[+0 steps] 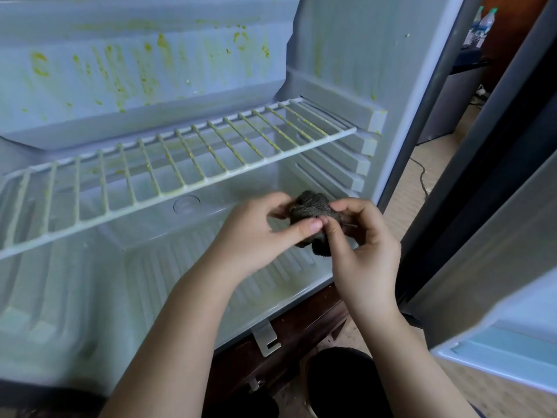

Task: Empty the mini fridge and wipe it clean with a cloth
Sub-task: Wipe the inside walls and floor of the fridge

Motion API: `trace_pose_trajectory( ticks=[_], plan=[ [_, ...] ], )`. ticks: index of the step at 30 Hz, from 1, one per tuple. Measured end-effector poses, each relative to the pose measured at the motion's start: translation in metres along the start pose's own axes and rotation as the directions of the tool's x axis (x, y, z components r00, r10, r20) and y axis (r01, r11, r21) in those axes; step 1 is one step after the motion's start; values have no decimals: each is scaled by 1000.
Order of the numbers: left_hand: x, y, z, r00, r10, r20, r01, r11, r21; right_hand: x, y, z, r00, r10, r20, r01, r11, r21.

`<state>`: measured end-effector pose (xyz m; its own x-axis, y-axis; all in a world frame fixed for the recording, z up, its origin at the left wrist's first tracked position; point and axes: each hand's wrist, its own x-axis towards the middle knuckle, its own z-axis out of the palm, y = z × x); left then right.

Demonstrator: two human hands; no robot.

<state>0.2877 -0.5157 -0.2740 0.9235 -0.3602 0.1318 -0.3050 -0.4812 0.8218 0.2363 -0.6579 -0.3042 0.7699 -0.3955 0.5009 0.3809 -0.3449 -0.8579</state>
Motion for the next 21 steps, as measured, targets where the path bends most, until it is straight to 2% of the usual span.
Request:
trace_pose_trajectory(
  ticks=[5, 7, 10, 14, 16, 19, 21],
  plan=[
    [3, 0, 9, 998, -25, 61, 29, 997, -69, 0, -2, -3, 997, 45, -62, -43, 999, 26],
    [5, 1, 16, 999, -25, 45, 29, 995, -95, 1, 0, -4, 994, 61, -96, -60, 998, 19],
    [12, 6, 22, 987, -10, -159, -3, 996, -85, 1, 1, -6, 990, -5, -139, 2, 1000, -17],
    [31, 28, 33, 913, 27, -407, -101, 982, -162, 0, 1, -8, 977, -128, -171, 108, 987, -121],
    [37, 39, 48, 858, 34, -512, -154, 969, -194, 2, 3, -11, 971, -148, -189, 125, 983, -131],
    [39, 46, 69, 740, 103, -665, -225, 969, -101, 3, 5, -14, 965, -168, -201, 144, 982, -125],
    [41, 45, 77, 691, 145, -709, -260, 964, -56, 3, 6, -15, 964, -186, -188, 164, 978, -127]
  ],
)
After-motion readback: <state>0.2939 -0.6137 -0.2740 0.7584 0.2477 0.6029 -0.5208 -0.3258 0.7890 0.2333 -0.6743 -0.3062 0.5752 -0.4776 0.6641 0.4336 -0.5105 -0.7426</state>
